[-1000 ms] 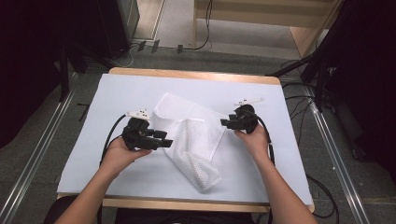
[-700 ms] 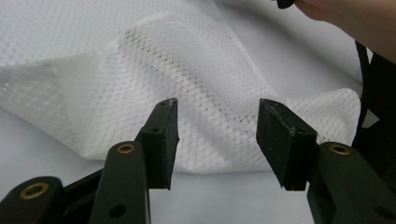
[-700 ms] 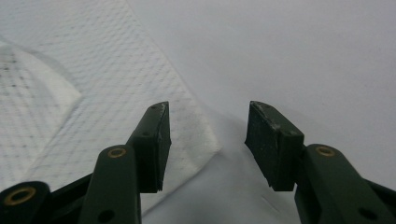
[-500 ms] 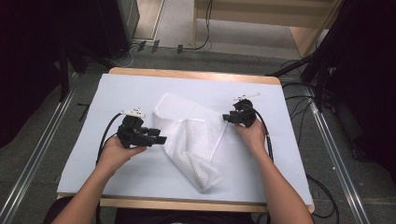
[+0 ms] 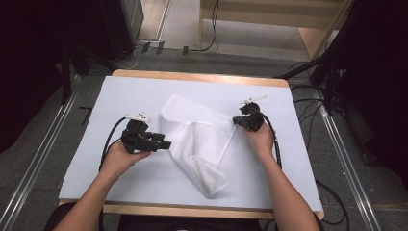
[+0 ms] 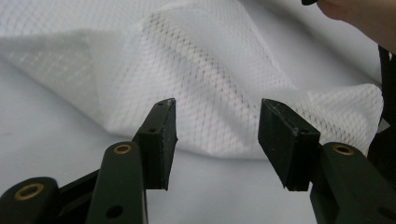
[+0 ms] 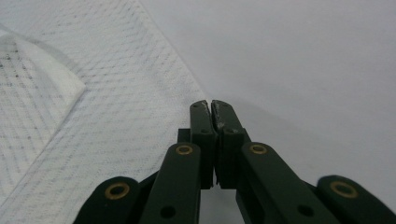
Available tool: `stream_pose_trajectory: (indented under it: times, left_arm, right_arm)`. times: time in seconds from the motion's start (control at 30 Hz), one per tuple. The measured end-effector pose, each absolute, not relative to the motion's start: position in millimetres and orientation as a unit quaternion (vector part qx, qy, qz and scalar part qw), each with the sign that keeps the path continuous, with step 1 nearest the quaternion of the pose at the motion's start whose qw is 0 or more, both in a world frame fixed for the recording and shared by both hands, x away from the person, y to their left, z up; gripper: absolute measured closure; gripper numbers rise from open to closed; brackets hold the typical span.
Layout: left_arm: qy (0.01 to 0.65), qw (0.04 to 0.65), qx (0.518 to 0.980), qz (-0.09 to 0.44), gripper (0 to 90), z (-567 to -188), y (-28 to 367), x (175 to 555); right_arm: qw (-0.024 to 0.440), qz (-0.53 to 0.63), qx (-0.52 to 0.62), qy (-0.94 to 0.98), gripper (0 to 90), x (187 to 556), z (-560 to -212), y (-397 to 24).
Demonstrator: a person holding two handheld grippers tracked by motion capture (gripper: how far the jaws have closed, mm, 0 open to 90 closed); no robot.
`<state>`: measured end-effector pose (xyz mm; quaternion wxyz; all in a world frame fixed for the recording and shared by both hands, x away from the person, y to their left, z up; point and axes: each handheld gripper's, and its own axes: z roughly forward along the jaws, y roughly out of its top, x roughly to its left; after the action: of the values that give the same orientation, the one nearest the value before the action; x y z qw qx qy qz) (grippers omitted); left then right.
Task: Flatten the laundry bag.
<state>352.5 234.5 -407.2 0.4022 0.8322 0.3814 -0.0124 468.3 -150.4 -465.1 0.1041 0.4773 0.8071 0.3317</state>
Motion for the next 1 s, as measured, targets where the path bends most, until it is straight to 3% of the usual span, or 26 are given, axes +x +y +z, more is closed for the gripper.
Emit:
stream_pose_trajectory:
  times: [0.37, 0.43, 0.53, 1.0]
  left_arm:
    - [0.387, 0.398, 0.832, -0.002, 47.3, -408, 237, 356]
    - [0.387, 0.397, 0.832, -0.001, 47.3, -408, 238, 358]
    - [0.387, 0.397, 0.832, 0.000, 47.2, -408, 239, 359]
    - [0.398, 0.402, 0.825, 0.008, 46.7, -406, 248, 362]
  right_arm:
    - [0.108, 0.325, 0.520, 0.783, 87.8, 472, -467, -188]
    - [0.107, 0.331, 0.524, 0.777, 78.3, 472, -467, -191]
    - [0.102, 0.341, 0.523, 0.775, 72.6, 470, -465, -192]
    - [0.091, 0.383, 0.475, 0.787, 61.2, 456, -448, -153]
